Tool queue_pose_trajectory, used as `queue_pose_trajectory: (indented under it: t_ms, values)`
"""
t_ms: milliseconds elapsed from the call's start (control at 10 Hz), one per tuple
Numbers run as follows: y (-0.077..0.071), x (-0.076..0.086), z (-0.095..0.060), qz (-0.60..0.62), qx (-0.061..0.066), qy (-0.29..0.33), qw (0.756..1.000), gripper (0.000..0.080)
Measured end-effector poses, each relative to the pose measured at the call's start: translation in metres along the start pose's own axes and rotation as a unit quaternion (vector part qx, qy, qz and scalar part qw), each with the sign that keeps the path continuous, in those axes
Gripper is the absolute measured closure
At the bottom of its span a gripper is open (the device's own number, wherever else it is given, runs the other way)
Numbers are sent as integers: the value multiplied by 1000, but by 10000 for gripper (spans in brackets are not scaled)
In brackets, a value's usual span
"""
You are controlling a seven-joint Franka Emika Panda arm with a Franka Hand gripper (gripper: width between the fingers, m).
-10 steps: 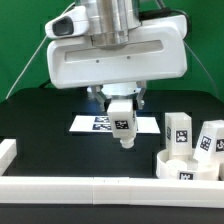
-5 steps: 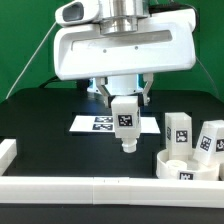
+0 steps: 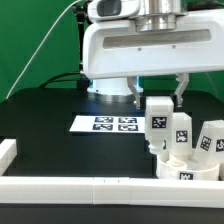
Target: Assemble stool
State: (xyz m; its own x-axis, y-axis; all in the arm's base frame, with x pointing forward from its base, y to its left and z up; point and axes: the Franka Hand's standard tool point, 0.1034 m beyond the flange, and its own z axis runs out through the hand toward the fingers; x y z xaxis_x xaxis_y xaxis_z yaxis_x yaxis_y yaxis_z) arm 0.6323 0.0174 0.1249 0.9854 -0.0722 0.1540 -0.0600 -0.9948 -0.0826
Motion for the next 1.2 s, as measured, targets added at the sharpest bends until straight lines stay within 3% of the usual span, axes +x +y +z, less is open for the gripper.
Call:
queue_pose_trajectory:
  t_ms: [300,500,1200]
  values:
    - [-5,-2,4,-19,-4,14,1000,459]
    - [-38,-9,9,-72,-13,13,997,459]
    - [-44,-19,18,-79,-14,21,997,459]
